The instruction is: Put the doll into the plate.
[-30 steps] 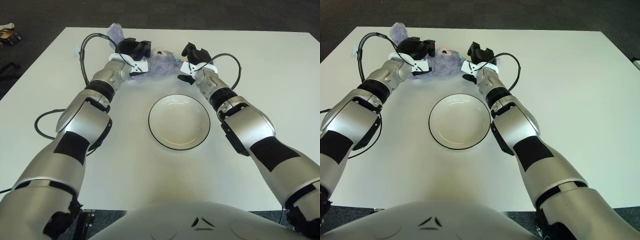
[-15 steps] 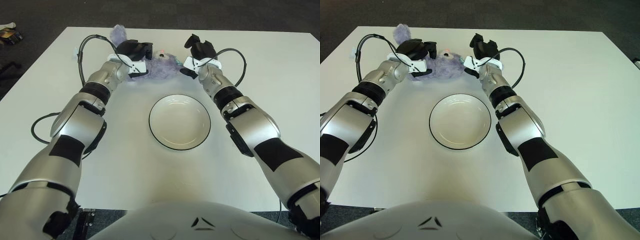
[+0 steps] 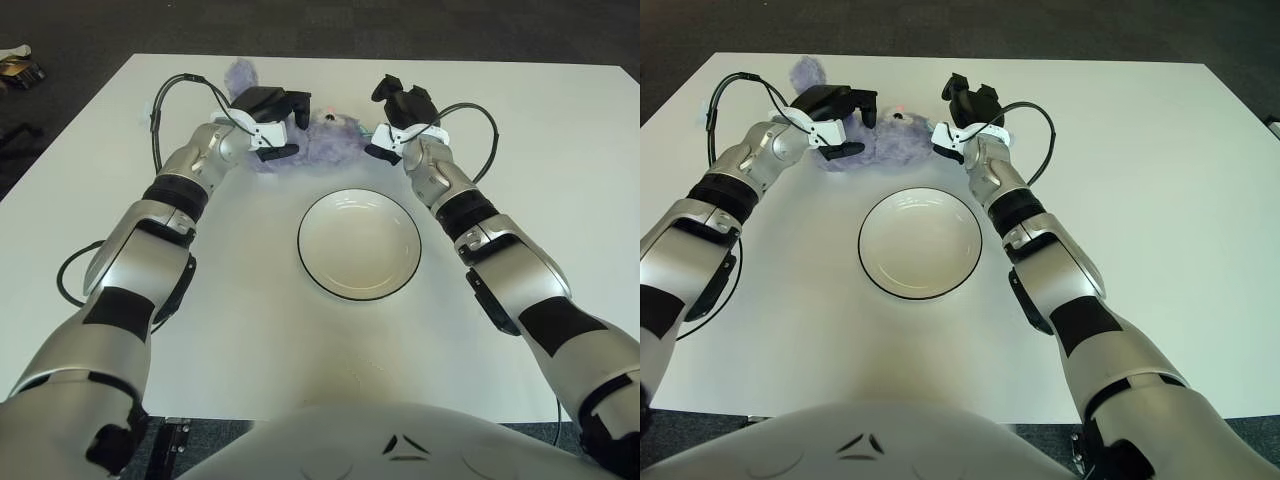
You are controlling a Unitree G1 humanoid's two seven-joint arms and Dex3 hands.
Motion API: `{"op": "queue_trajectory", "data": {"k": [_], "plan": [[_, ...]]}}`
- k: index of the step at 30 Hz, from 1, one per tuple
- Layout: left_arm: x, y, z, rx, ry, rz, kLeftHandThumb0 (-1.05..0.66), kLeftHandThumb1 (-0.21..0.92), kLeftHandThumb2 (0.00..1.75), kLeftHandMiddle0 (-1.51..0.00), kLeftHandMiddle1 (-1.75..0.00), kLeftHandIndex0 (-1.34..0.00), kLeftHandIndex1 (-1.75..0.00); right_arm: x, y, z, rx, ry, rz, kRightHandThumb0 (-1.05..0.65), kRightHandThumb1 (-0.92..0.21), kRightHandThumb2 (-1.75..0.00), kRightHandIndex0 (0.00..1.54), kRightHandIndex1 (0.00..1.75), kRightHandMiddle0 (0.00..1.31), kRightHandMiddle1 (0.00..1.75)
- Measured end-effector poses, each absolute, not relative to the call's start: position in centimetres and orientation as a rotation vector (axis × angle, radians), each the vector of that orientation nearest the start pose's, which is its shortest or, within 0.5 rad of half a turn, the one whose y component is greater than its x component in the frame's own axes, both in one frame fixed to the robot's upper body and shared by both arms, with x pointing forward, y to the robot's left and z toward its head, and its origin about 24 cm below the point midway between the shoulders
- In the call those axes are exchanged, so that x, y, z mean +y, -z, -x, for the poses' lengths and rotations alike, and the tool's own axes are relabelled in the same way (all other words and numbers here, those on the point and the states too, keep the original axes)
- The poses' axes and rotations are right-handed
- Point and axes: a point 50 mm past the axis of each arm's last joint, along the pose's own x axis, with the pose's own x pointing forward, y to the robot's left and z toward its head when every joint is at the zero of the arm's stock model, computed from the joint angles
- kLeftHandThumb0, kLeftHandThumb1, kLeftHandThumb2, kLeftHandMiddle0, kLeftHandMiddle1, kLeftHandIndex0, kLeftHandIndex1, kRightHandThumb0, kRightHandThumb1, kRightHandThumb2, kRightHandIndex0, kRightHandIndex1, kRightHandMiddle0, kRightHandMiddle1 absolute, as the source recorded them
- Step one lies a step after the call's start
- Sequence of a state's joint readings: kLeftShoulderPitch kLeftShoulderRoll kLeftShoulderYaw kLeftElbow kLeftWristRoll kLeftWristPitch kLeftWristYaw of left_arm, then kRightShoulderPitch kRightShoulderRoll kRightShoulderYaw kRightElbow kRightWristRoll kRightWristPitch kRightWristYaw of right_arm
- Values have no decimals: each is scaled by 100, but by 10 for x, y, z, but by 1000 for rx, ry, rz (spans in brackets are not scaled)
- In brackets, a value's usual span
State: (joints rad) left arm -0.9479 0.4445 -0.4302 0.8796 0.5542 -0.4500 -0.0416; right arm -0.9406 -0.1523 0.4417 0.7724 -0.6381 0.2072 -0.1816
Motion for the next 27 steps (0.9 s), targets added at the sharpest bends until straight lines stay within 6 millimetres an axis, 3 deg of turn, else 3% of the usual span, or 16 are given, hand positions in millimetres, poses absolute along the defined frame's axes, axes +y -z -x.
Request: {"op": "queue_trajectory", "data": {"k": [10,16,27], "plan": [[129,-158,-384,-447,470,-1204,56,11,157,-78,-175,-100,-175,-70,-142,-387,-195,-159,1184,-28,-12,-120,4,110,0,99],[129,-158,-383,-450,461,-1193,56,10,157,-79,-175,-101,-175,-66,-137,-386,-105,-301,1141,-37,-12,-115,5,98,0,96],[125,-158,-383,-460,437,-1138,56,11,157,-78,-175,-101,-175,-67,-122,-385,5,-432,1133,-61,-33,-90,17,79,0,66]]}}
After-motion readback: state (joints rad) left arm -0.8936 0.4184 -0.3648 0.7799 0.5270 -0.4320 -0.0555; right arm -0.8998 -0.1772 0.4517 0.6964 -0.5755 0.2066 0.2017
